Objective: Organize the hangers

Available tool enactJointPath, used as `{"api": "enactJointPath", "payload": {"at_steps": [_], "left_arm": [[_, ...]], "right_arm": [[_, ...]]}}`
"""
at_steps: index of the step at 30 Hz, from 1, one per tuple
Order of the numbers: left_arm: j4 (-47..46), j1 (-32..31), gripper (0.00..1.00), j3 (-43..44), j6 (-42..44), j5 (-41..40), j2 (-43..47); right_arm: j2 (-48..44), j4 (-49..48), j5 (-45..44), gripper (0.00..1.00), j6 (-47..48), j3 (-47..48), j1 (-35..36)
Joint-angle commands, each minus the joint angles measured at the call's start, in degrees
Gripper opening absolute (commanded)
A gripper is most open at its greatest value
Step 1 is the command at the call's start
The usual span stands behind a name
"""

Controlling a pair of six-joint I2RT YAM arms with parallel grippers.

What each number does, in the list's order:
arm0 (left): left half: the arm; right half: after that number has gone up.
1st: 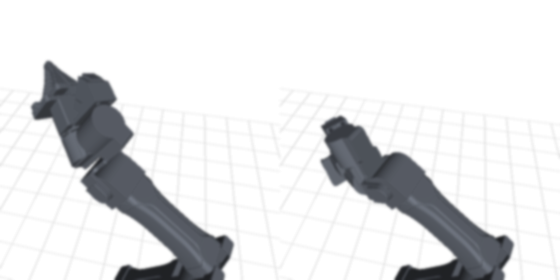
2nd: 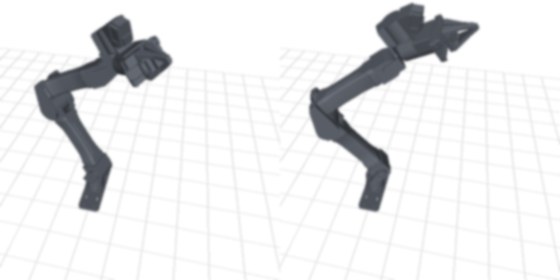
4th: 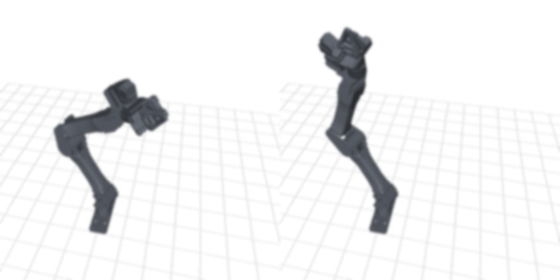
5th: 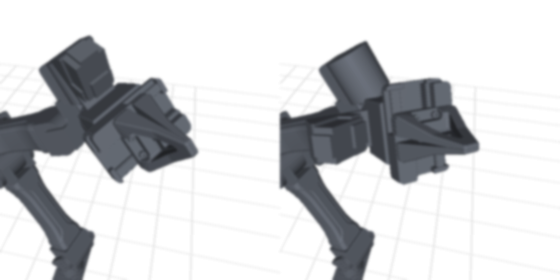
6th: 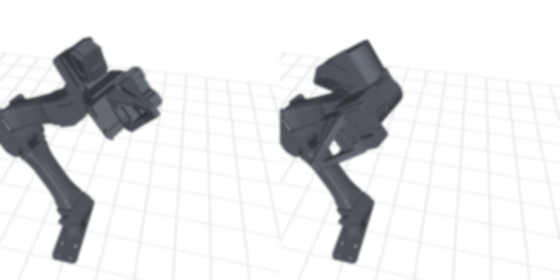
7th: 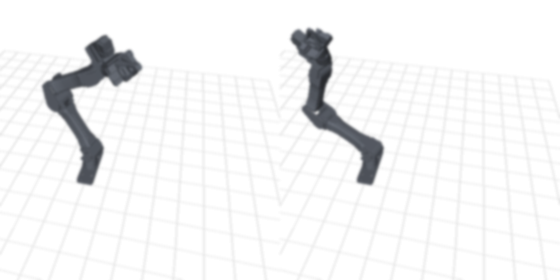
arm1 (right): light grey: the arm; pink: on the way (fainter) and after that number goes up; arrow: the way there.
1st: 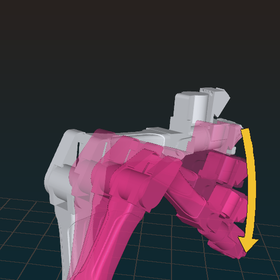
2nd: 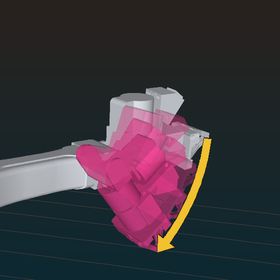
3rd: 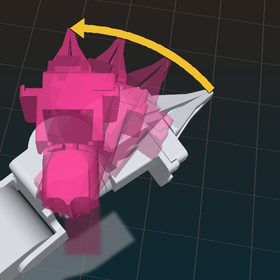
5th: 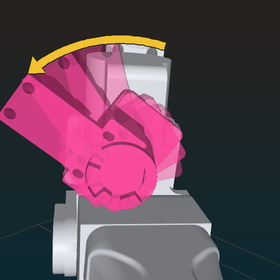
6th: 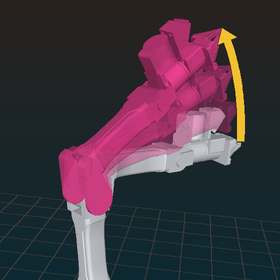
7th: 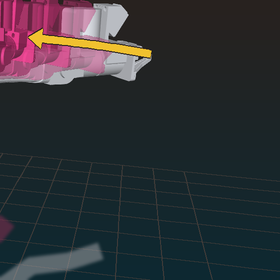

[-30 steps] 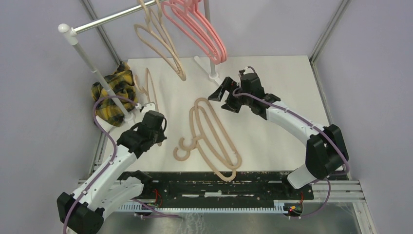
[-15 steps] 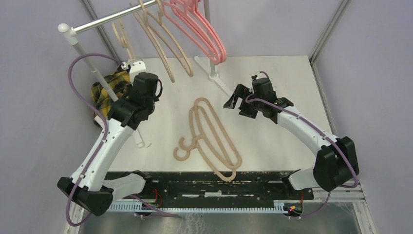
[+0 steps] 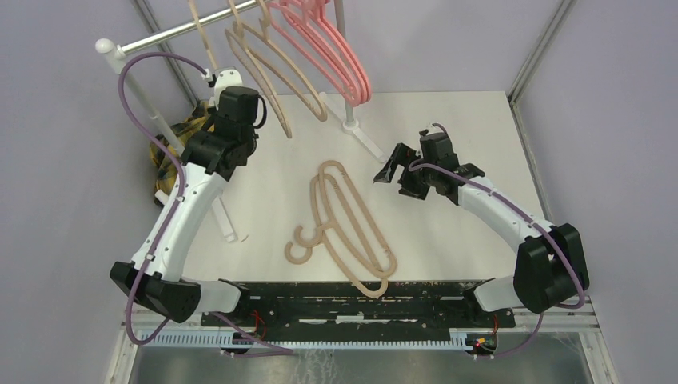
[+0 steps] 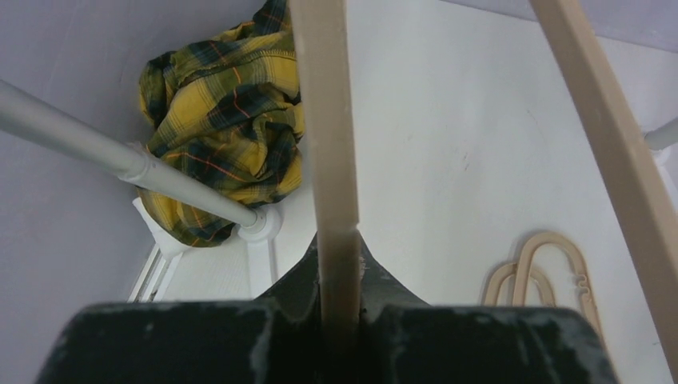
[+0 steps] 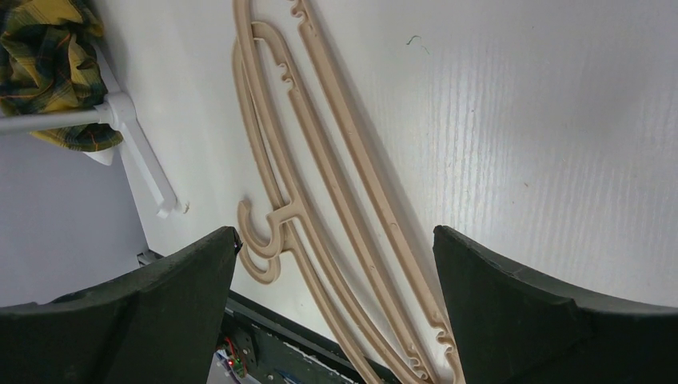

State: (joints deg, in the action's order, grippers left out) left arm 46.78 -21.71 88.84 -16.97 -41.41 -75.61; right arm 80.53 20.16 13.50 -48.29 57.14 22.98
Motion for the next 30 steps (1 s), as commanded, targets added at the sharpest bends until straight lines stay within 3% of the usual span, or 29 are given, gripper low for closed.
{"api": "enactJointPath", "payload": {"at_steps": [1,19,20,23,30], "left_arm": [[-1.0,0.9,0.03,5.7,4.2,1.2,-2.8],[2.0,1.1,0.03,9.4,5.2,12.2,-10.0],[1.9,1.1,0.07,9.5,5.5,12.5,-10.0],[0.5,1.1,0.41,8.8,5.7,13.7,-8.6],[-1.7,1.1,0.93,4.5,5.4,18.5,-2.5]], "right_arm": [[-1.5,-3.4,1.5,1.00,-0.6,-1.2,-0.7],[-2.3,-5.0,1.8,1.00,-1.4,-4.0,-2.0],[-2.2,-5.0,2.0,1.00,-1.3,-4.1,-2.0],[-2.1,-4.9,2.4,1.00,-0.7,-4.0,-2.1],[-1.9,-4.3,3.6,1.00,2.6,-2.8,-2.0]]}}
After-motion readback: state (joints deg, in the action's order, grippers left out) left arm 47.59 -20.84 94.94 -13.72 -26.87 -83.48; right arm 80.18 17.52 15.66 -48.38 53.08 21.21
